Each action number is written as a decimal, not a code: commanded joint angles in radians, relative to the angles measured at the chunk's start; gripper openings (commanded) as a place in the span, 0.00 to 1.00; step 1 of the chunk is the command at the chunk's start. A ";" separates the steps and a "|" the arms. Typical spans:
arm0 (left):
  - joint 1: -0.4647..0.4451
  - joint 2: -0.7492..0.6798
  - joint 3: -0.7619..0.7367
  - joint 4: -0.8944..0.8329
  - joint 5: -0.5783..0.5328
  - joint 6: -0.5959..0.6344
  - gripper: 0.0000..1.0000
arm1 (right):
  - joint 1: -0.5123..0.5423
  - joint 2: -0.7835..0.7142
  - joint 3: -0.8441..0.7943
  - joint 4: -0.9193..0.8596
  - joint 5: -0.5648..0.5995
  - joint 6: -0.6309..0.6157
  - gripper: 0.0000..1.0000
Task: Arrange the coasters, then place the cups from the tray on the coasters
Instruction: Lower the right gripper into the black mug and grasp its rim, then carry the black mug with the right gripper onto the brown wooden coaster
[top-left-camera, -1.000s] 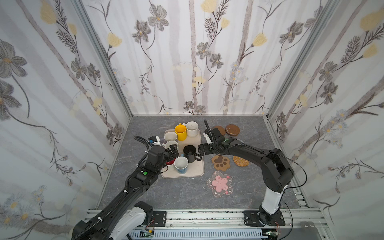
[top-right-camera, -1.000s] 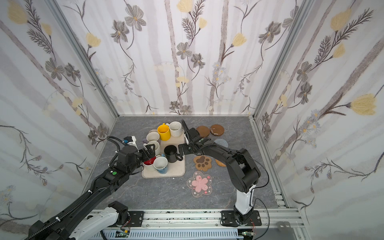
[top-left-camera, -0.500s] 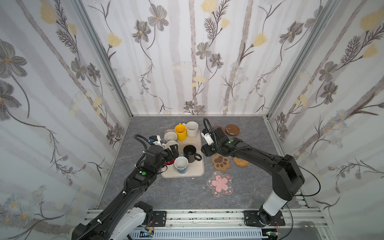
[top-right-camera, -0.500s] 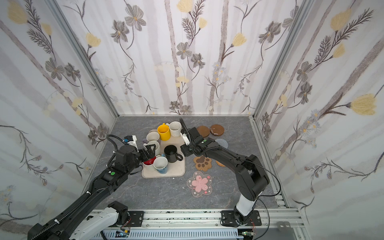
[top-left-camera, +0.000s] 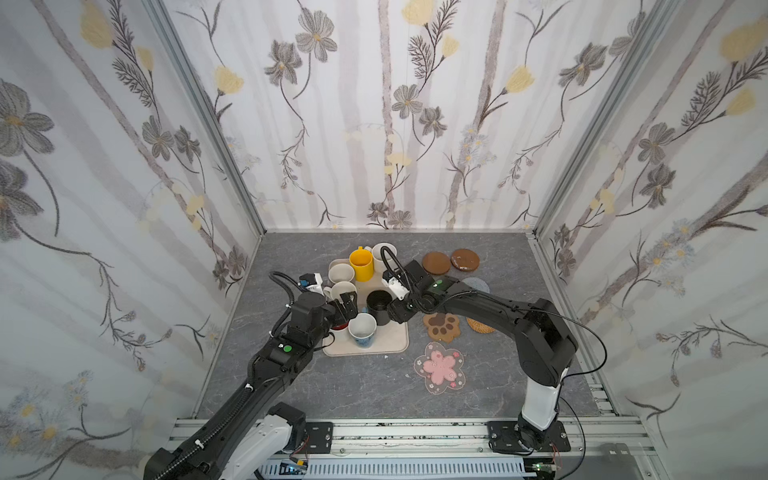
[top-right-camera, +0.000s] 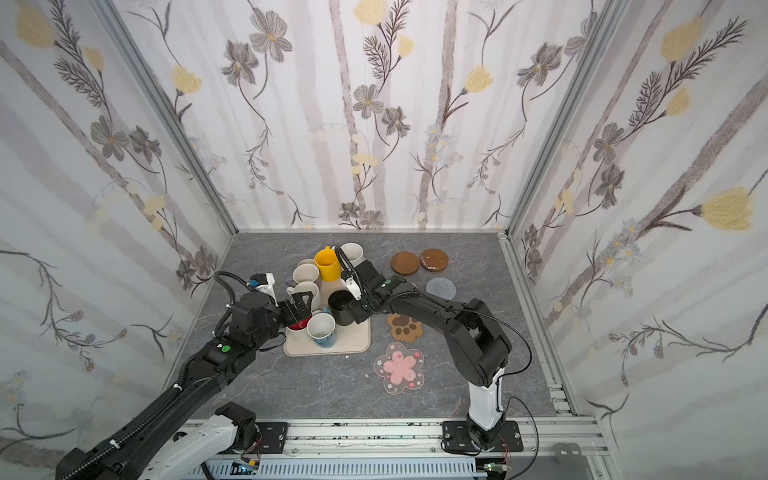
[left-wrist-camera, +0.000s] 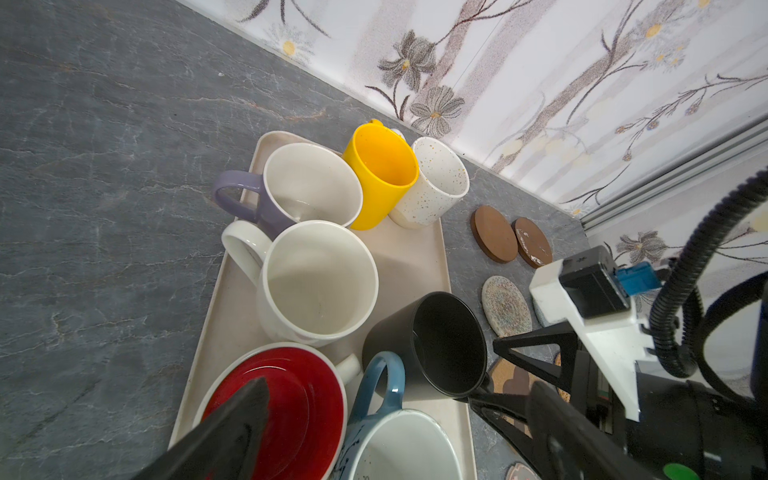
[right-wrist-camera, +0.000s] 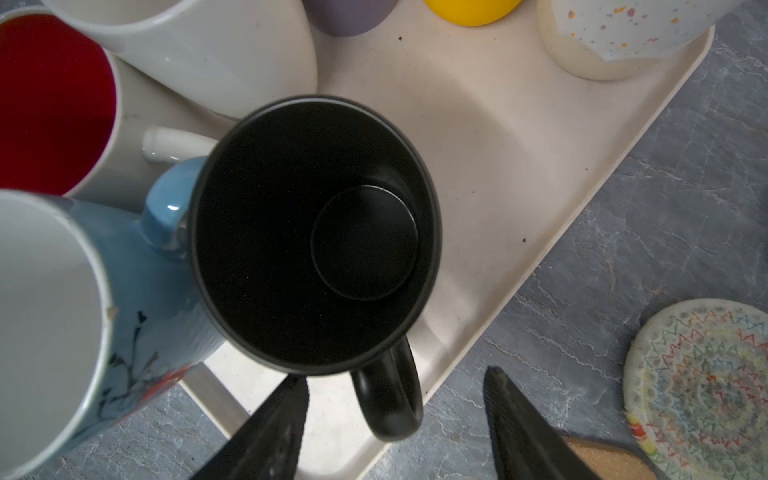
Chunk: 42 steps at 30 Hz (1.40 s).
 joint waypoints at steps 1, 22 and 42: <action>0.002 0.001 -0.005 0.016 0.004 -0.011 1.00 | 0.002 0.034 0.024 0.006 -0.030 -0.028 0.60; 0.004 -0.021 -0.006 0.015 0.017 -0.033 1.00 | 0.006 0.072 0.007 0.017 -0.045 -0.020 0.28; 0.003 0.011 0.063 -0.012 0.098 -0.034 1.00 | 0.013 -0.114 -0.098 0.086 -0.023 0.040 0.00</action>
